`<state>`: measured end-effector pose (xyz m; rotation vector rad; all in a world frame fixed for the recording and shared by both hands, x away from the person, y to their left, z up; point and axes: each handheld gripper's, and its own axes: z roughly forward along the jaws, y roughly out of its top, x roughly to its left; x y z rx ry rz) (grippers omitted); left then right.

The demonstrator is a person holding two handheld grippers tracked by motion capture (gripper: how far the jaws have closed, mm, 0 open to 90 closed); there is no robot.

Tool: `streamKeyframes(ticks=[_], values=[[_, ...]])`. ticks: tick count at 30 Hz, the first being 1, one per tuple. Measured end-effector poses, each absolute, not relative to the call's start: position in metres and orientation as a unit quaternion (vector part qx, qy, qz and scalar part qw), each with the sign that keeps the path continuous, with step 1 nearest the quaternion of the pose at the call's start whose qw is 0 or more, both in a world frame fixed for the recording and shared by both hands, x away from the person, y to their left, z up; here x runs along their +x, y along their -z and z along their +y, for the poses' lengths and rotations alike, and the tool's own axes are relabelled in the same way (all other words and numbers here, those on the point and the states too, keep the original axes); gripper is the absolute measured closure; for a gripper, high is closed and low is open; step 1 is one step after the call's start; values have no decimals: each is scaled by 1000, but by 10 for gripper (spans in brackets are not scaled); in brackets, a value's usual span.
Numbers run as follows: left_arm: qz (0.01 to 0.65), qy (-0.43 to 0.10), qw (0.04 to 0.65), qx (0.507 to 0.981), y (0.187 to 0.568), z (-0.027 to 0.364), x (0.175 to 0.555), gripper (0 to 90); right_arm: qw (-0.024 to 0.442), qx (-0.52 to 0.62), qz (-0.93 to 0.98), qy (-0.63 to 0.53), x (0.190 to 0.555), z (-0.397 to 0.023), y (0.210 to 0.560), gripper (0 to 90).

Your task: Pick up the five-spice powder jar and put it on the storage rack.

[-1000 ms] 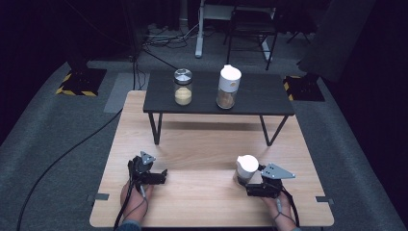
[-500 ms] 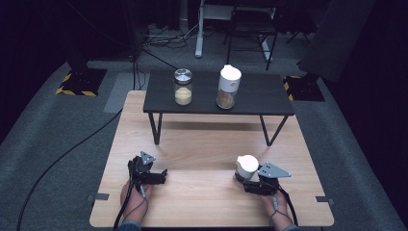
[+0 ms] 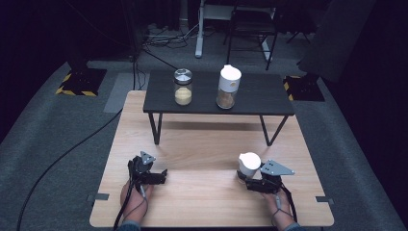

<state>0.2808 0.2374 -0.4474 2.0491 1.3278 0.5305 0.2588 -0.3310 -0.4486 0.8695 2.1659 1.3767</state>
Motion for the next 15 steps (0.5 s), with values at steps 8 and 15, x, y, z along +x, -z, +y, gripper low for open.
streamKeyframes(ticks=[8,15], values=[[505,-200,316,777,447,237,281,21,217,320,773,-504,261,-333,427,298],[506,-200,316,777,447,237,281,21,223,317,770,-508,267,-334,405,298]])
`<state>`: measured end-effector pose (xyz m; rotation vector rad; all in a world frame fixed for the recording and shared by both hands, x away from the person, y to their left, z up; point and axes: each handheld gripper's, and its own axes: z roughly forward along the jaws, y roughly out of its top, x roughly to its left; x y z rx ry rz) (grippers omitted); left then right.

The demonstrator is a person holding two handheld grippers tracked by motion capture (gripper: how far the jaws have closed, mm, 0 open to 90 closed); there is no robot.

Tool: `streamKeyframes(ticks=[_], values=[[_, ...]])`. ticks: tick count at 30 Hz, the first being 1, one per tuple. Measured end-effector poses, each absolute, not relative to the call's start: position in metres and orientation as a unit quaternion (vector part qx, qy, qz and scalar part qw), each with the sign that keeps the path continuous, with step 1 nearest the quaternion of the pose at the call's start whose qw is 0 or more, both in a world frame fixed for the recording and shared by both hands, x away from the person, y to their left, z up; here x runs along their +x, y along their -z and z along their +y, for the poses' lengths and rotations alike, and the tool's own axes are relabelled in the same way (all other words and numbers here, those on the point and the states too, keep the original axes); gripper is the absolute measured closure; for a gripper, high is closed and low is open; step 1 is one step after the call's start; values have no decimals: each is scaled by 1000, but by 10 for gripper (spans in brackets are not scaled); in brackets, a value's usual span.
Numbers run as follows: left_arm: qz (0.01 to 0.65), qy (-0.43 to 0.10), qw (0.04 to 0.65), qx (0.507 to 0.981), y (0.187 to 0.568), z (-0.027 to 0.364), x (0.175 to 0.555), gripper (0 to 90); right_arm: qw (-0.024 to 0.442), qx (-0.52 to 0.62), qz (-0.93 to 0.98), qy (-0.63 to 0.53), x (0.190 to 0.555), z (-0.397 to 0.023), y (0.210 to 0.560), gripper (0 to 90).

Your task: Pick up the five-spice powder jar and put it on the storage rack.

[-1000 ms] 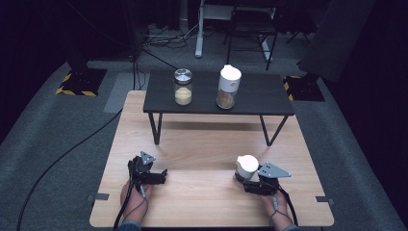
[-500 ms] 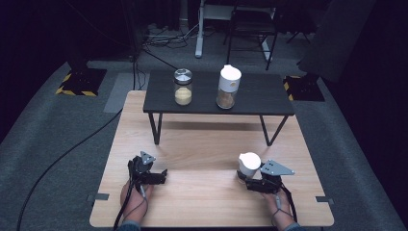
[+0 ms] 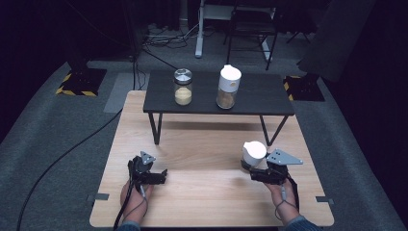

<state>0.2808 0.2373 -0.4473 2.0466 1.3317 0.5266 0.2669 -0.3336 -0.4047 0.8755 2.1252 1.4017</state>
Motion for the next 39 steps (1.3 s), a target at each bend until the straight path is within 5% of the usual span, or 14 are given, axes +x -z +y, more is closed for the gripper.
streamKeyframes(ticks=[39], values=[[506,-200,317,777,448,237,281,21,260,347,746,-505,315,-334,277,298]])
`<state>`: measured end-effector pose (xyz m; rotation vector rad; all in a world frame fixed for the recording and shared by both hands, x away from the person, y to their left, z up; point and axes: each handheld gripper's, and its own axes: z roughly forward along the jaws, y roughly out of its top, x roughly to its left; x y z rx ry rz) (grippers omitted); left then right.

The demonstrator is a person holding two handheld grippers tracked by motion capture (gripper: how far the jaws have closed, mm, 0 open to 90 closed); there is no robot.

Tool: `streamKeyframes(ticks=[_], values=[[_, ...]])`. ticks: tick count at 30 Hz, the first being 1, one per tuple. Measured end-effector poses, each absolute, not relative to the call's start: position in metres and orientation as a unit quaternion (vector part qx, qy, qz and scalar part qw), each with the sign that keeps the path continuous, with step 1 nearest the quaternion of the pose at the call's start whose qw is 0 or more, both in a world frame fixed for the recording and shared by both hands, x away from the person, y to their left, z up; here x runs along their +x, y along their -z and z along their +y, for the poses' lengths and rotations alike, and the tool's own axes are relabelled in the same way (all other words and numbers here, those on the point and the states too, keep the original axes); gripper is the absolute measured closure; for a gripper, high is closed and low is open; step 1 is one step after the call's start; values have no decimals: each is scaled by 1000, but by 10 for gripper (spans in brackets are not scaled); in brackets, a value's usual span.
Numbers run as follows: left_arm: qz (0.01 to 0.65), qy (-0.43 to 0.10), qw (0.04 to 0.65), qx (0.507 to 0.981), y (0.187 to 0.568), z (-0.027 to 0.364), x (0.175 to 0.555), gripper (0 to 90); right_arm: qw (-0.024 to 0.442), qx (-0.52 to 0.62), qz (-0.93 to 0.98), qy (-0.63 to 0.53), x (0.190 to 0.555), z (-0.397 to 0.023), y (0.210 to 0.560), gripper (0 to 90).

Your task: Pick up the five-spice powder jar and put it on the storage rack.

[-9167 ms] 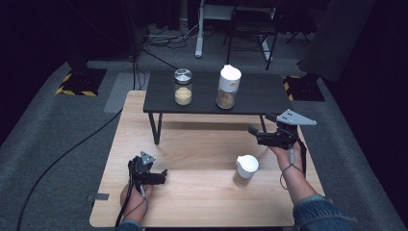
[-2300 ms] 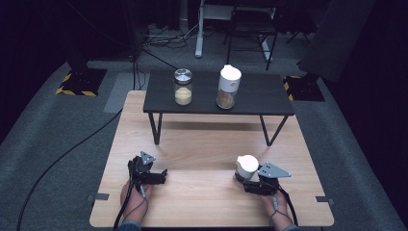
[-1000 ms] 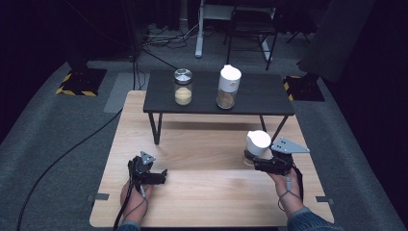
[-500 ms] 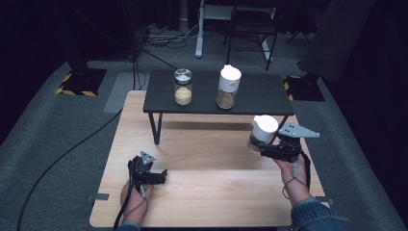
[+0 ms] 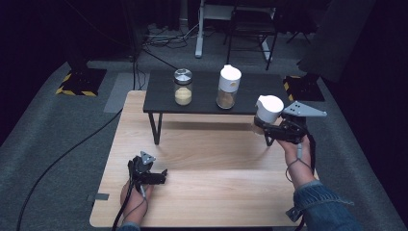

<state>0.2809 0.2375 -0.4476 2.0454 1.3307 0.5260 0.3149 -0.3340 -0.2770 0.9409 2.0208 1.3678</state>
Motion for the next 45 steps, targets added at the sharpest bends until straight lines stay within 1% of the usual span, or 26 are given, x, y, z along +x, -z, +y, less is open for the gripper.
streamKeyframes(ticks=[9,19,30,45], values=[[506,-200,317,777,448,237,281,20,273,348,741,-505,334,-327,251,298],[505,-202,316,777,448,237,281,20,287,360,738,-493,362,-318,235,298],[505,-202,316,777,448,237,281,20,278,379,735,-489,388,-315,240,298],[505,-202,316,777,448,237,281,21,265,390,737,-484,402,-312,251,297]])
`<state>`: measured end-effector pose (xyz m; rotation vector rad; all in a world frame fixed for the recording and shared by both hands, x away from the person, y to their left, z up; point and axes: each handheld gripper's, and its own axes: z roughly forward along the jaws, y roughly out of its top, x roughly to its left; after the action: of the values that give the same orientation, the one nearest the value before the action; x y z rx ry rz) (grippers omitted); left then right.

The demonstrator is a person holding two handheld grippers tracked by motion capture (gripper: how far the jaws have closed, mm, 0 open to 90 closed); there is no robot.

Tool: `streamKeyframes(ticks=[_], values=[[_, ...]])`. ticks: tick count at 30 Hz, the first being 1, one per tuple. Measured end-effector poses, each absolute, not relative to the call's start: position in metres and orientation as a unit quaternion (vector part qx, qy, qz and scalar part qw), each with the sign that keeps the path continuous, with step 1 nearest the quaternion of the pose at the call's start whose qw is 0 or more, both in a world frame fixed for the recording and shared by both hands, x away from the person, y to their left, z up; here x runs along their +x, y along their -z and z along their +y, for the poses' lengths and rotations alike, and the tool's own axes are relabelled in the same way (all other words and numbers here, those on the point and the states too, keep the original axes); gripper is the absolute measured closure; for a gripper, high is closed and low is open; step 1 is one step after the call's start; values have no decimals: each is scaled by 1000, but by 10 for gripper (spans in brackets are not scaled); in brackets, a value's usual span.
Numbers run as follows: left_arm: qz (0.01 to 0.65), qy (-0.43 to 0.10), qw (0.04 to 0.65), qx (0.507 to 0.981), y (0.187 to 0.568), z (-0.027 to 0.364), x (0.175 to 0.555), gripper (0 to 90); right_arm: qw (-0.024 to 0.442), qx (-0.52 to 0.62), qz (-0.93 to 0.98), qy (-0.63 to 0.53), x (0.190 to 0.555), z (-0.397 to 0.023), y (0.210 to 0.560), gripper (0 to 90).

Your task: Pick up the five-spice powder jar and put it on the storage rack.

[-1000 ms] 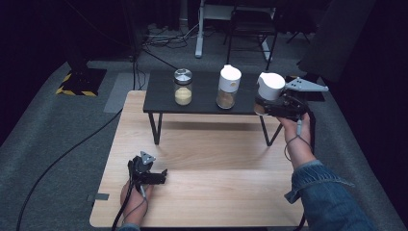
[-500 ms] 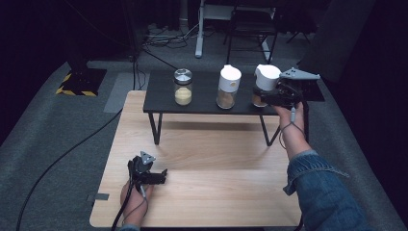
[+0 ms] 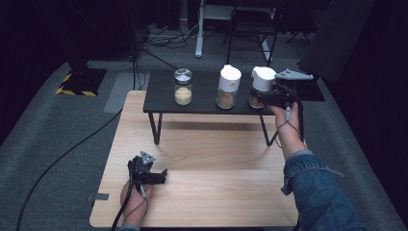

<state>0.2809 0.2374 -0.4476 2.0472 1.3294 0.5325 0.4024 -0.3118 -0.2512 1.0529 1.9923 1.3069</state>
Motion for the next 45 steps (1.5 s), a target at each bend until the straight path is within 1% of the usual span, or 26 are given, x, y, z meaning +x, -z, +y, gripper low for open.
streamKeyframes(ticks=[2,5,8,18,23,29,45], values=[[505,-202,316,777,448,237,281,21,265,387,738,-485,403,-312,252,293],[505,-202,316,777,448,237,281,20,259,388,734,-494,403,-315,254,214],[505,-202,316,777,448,237,281,20,259,390,733,-493,402,-314,255,162],[506,-200,317,777,448,237,281,19,265,375,727,-511,385,-324,259,76],[506,-200,317,777,448,237,281,20,269,368,725,-515,373,-330,262,57],[507,-201,318,776,448,237,281,20,272,364,729,-512,359,-336,268,54],[506,-201,317,777,448,237,281,20,266,362,740,-500,322,-346,300,54]])
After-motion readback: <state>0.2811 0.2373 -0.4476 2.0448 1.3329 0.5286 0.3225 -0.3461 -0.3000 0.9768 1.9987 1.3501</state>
